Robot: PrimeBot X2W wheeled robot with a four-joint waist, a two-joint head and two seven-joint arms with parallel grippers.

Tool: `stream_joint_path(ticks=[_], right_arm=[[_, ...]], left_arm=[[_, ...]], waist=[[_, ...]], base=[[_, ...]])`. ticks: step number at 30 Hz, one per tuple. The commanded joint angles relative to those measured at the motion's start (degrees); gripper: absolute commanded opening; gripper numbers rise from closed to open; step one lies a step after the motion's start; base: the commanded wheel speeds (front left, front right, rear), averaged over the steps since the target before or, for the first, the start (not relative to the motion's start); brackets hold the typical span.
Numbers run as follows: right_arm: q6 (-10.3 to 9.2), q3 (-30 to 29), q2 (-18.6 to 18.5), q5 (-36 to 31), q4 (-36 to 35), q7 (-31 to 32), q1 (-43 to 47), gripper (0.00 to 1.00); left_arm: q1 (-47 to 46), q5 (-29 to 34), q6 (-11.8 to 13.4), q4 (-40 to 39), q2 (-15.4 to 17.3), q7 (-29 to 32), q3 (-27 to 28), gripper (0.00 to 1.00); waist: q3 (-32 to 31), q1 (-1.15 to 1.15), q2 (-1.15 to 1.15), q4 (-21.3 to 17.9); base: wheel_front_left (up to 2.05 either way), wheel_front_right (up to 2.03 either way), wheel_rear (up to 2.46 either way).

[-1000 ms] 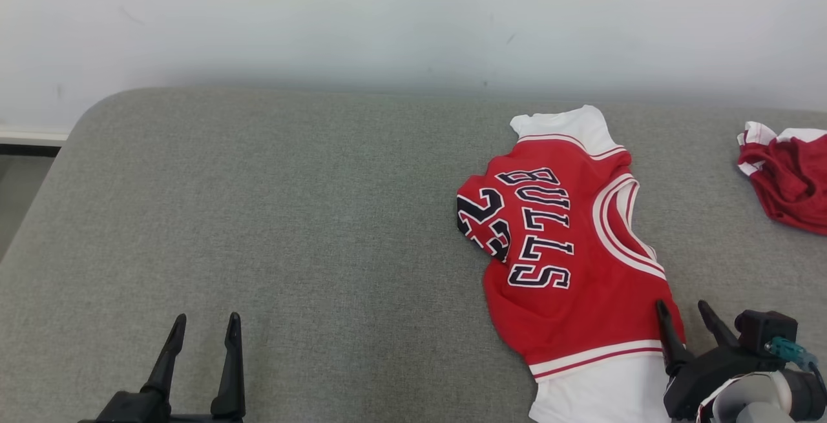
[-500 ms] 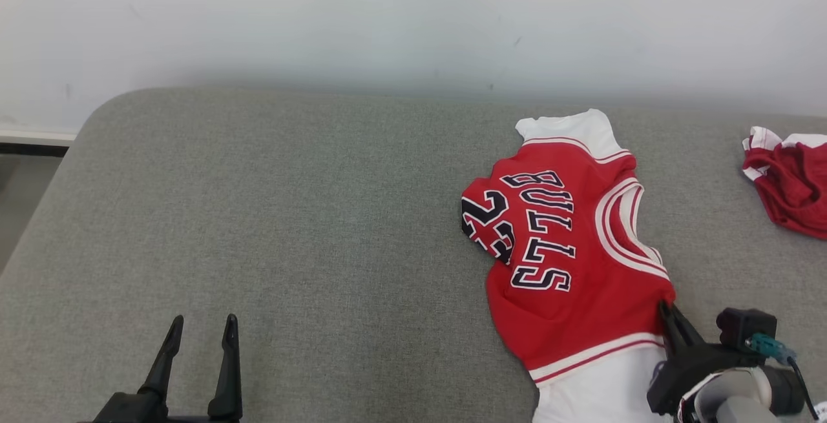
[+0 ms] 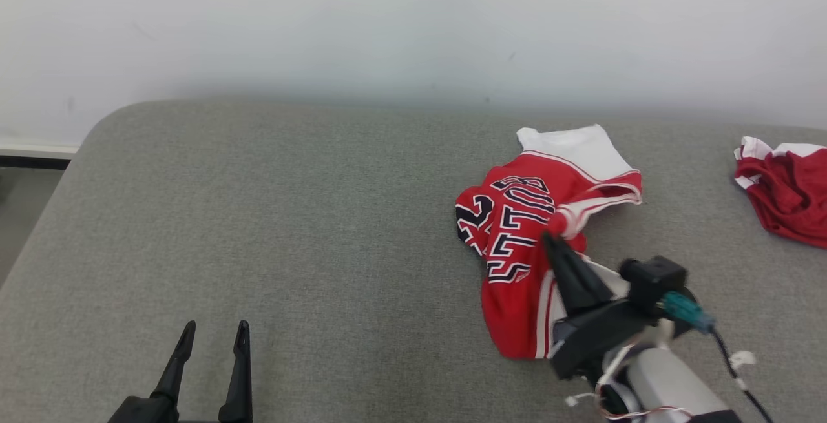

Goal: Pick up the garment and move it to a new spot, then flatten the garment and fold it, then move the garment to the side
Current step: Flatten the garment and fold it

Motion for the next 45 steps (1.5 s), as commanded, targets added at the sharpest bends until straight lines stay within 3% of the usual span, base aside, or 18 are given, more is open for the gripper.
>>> stream_joint_path(ticks=[1, 9, 15, 19, 27, 29, 36, 39, 45], right_arm=[[-0.16, 1.4, 1.1, -0.4, -1.0, 0.4, -1.1, 0.00], [-0.16, 11.1, 7.2, -0.1, 1.4, 2.5, -6.0, 0.00], [-0.16, 16.1, 10.5, 1.1, 11.8, 1.9, -10.9, 0.00], [-0.16, 19.7, 11.5, 3.2, 17.1, 0.8, -12.9, 0.00], [-0.16, 30.0, 11.5, 13.5, 17.1, -0.5, -13.9, 0.00], [-0.16, 31.8, 11.5, 15.1, 18.2, -0.6, -14.4, 1.00], [-0.16, 32.0, 11.5, 15.3, 19.1, -1.0, -16.1, 1.00], [-0.16, 29.2, 10.7, 12.7, 17.6, -1.0, -14.8, 1.00], [-0.16, 18.8, 5.2, 7.1, 8.4, -1.0, -8.0, 1.00]], left_arm=[[0.0, 0.2, 0.1, 0.0, 0.0, -0.2, -0.1, 1.00], [-1.6, -0.1, 0.1, 0.2, -0.4, -0.2, -2.3, 1.00], [-3.9, -0.9, 0.1, 1.5, -0.5, -0.2, -4.7, 1.00], [-5.1, -1.4, 0.1, 2.3, -0.6, -0.2, -5.8, 1.00], [-5.9, -2.0, 0.1, 3.1, -0.6, -0.2, -5.7, 1.00], [-6.0, -2.0, 0.1, 3.2, -0.6, -0.2, -5.5, 1.00], [-4.6, -1.7, 0.1, 3.0, -0.2, -0.2, -4.3, 1.00], [-3.7, -1.4, 0.1, 2.7, 0.1, -0.2, -3.5, 1.00], [-1.9, -1.1, 0.1, 2.0, 0.8, -0.2, -2.0, 1.00]], waist=[[0.2, 0.00, 0.00, 0.7], [1.9, 0.00, 0.00, 4.6], [3.5, 0.00, 0.00, 7.9], [4.1, 0.00, 0.00, 9.6], [4.6, 0.00, 0.00, 9.8], [4.6, 0.00, 0.00, 9.4], [3.3, 0.00, 0.00, 7.2], [2.4, 0.00, 0.00, 5.9], [1.1, 0.00, 0.00, 2.9]], base=[[0.00, 0.00, 0.00], [0.00, 0.00, 0.00], [0.00, 0.00, 0.00], [0.00, 0.00, 0.00], [0.00, 0.00, 0.00], [0.00, 0.00, 0.00], [0.00, 0.00, 0.00], [0.00, 0.00, 0.00], [0.00, 0.00, 0.00]])
